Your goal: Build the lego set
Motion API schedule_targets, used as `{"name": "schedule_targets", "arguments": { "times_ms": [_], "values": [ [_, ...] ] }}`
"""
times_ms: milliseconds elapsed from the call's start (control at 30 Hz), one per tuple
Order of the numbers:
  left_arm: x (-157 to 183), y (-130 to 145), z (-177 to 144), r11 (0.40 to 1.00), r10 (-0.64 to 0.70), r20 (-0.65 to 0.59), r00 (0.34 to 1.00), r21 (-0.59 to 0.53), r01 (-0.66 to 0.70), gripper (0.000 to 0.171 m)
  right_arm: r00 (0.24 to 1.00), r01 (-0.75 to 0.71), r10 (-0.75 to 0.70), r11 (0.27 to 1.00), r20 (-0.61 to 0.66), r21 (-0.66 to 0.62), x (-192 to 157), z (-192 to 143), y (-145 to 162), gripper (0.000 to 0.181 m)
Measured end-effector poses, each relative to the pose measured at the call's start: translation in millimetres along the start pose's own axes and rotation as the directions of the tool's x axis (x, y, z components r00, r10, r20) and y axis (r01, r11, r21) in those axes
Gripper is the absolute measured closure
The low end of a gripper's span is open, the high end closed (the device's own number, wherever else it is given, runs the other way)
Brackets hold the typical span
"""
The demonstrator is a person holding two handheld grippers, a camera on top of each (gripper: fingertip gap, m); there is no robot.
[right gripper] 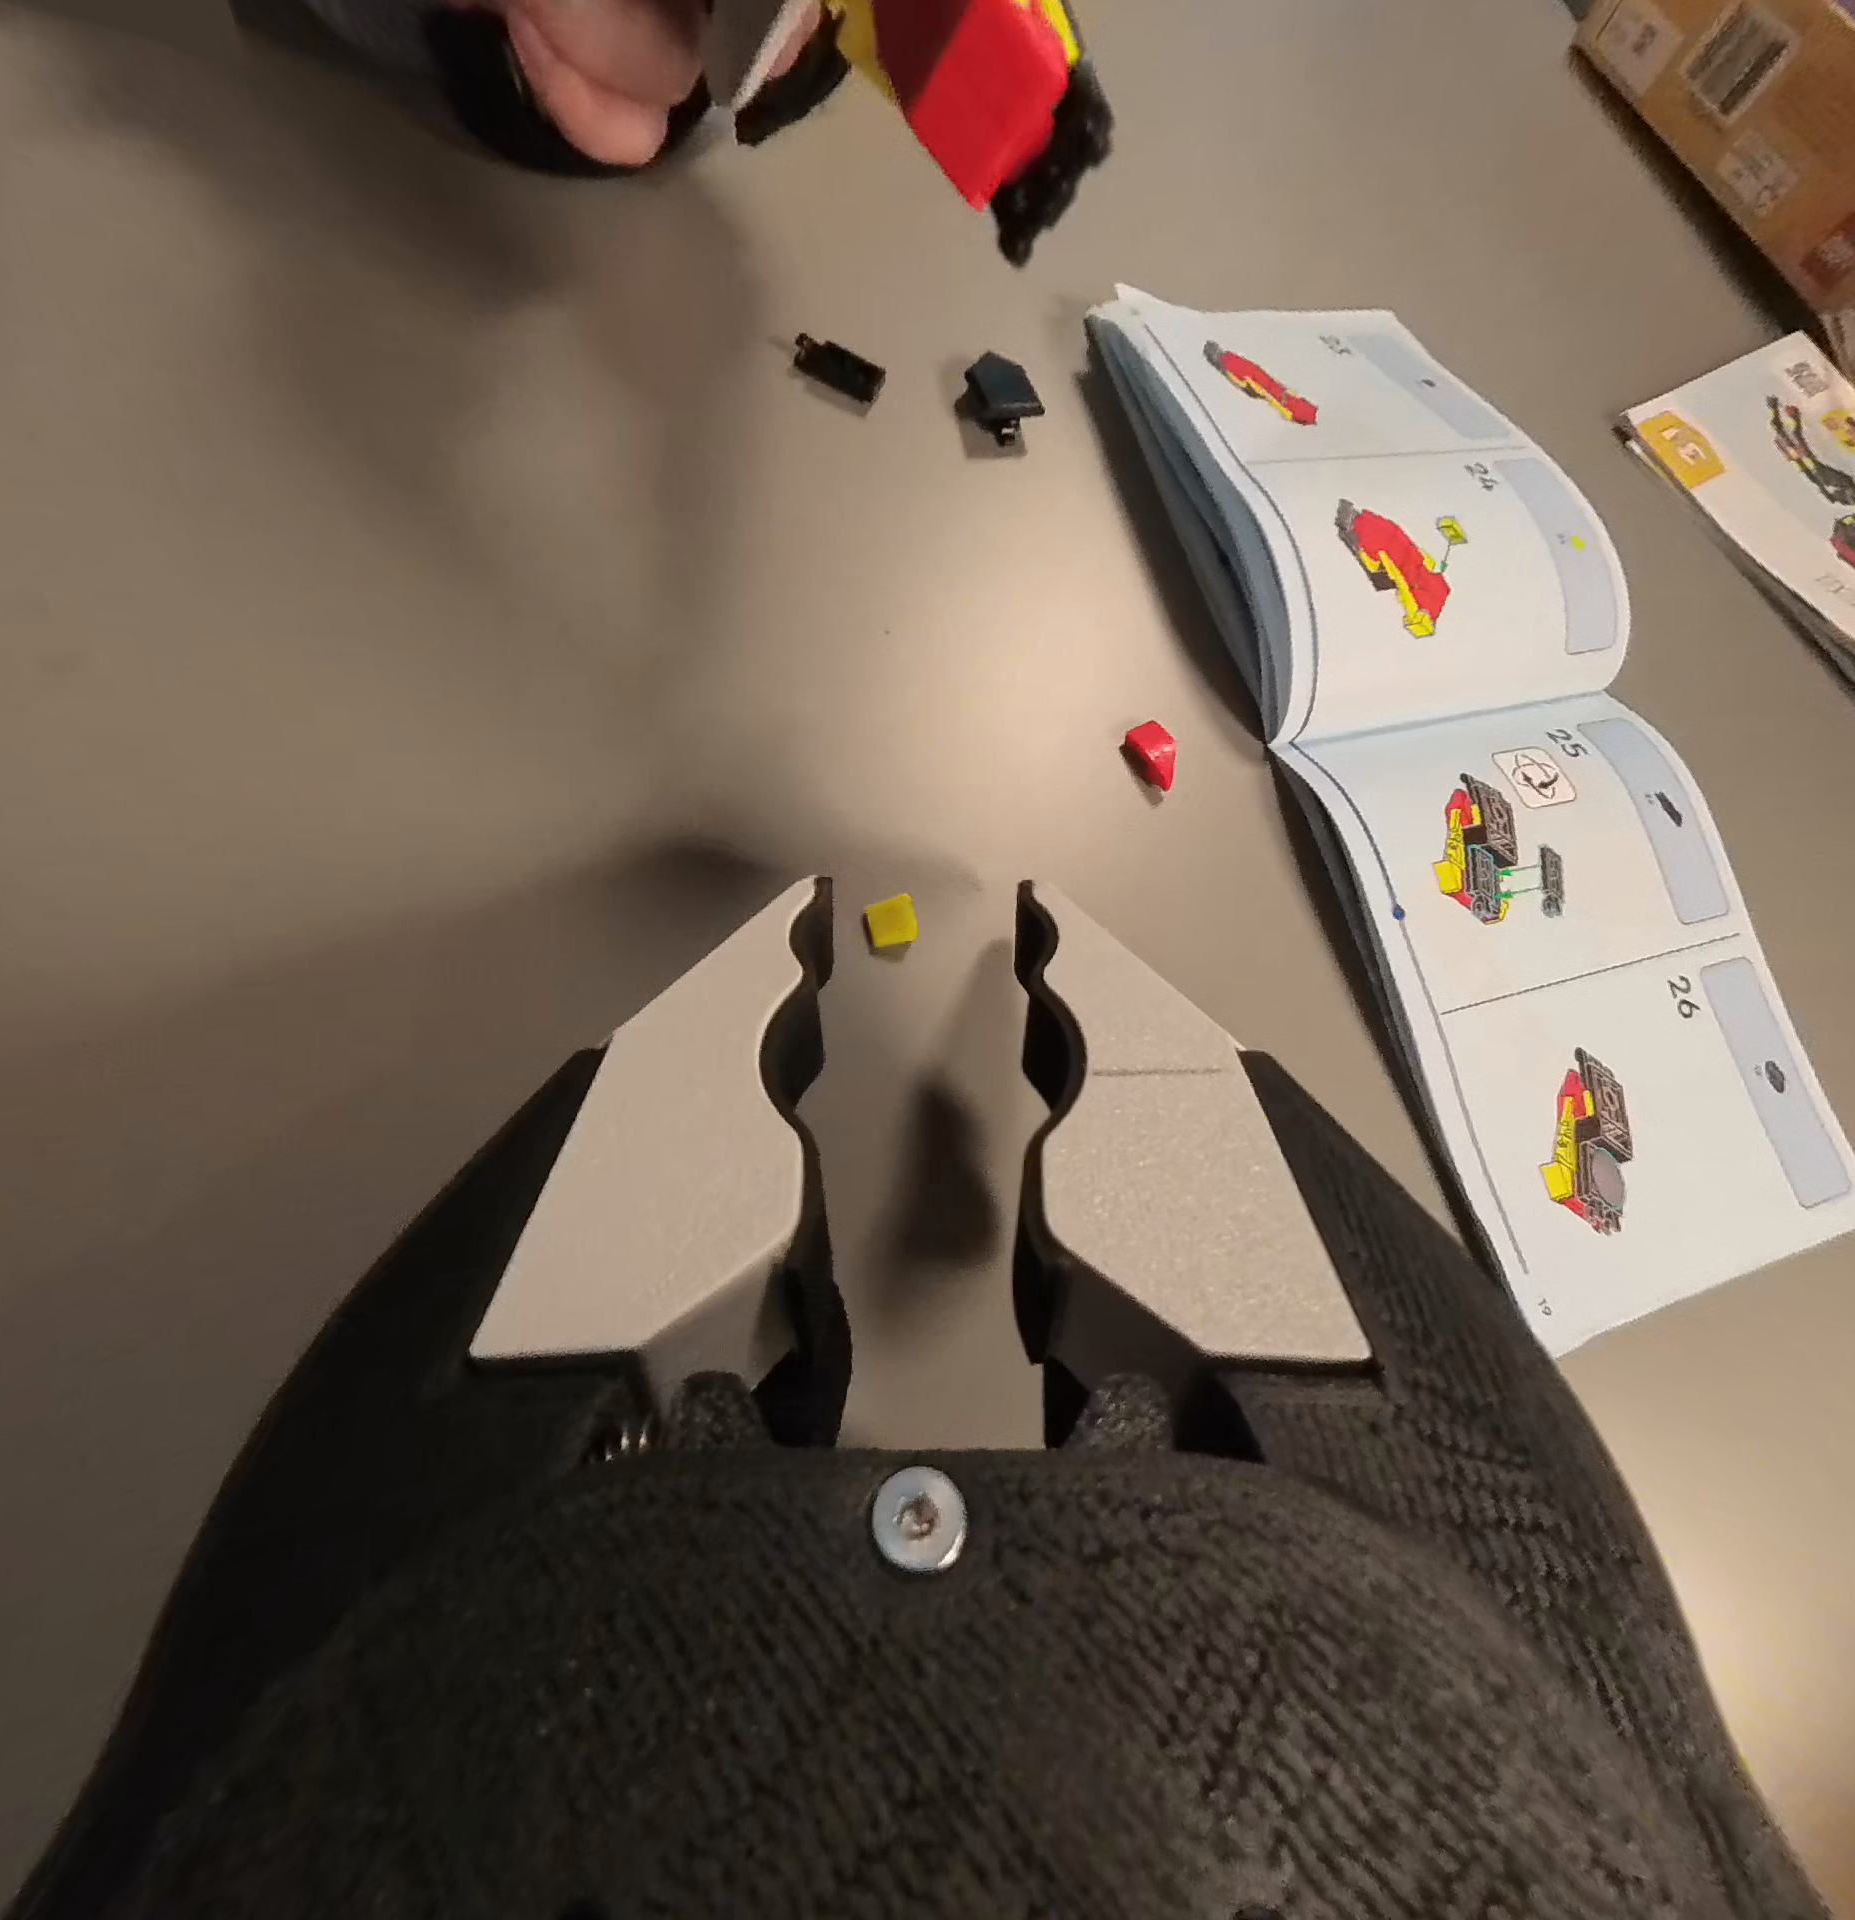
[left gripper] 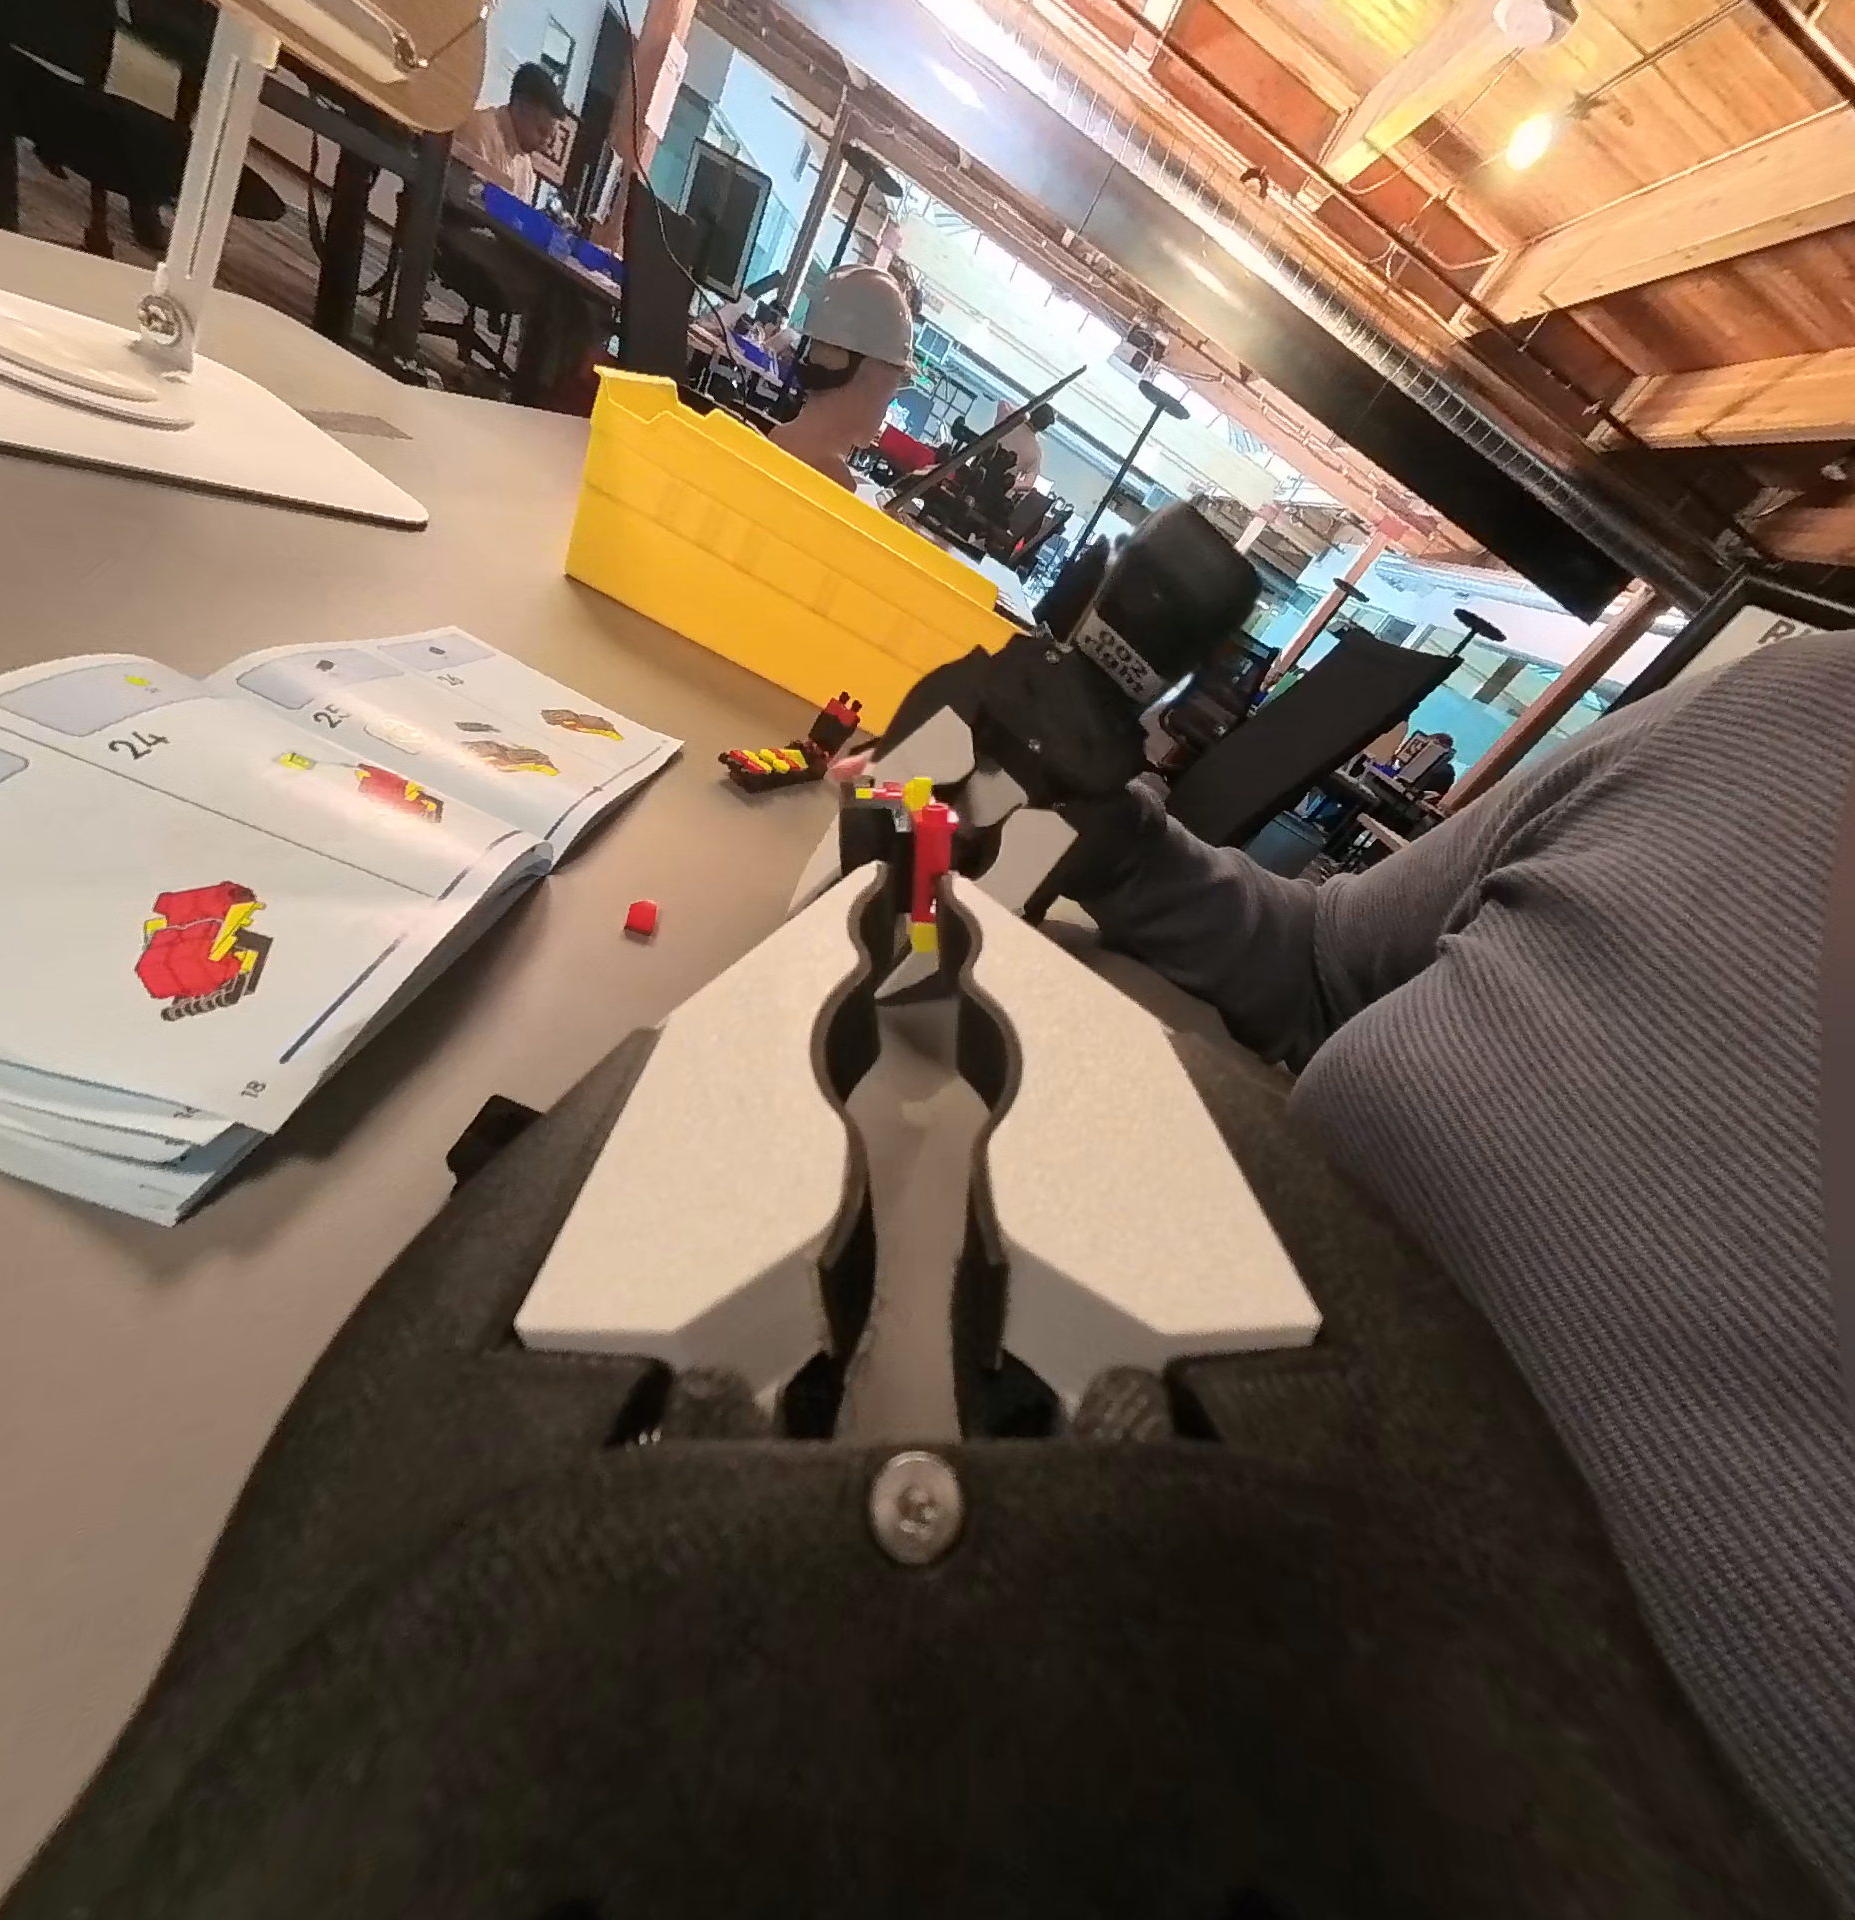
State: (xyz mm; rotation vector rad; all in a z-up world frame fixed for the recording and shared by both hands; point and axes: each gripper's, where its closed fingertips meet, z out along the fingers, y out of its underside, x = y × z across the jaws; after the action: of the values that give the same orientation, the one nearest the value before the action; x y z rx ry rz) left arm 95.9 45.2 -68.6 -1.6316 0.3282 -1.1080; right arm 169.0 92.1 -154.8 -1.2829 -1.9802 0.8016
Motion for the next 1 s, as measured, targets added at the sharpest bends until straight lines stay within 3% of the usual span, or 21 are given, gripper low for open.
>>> {"name": "schedule_targets", "arguments": {
  "times_ms": [233,433,833,900,1000],
  "values": [
    [0,1,0,1.0,0.004,0.001,1.0,-0.005,-0.004,0.165,0.997,-0.045,0.043,0.998,-0.06,-0.039,14,-11,11,0.151],
    [1,1,1,1.0,0.013,0.004,1.0,-0.012,-0.013,0.165,0.982,-0.176,0.176,0.984,0.07,-0.002,-3,-7,3,0.161],
    [3,3,3,0.999,0.026,-0.003,1.0,-0.024,-0.026,0.165,0.992,-0.121,0.121,0.992,0.031,-0.027,0,1,3,0.176],
    [8,4,4,0.999,0.043,-0.026,0.999,-0.027,-0.044,0.165,0.996,-0.091,0.09,0.995,0.025,0.028,4,-5,-15,0.176],
    [19,8,6,0.993,0.104,-0.063,0.993,-0.042,-0.106,0.165,0.995,-0.055,0.037,0.976,0.089,0.209,4,-24,-74,0.176]
  ]
}}
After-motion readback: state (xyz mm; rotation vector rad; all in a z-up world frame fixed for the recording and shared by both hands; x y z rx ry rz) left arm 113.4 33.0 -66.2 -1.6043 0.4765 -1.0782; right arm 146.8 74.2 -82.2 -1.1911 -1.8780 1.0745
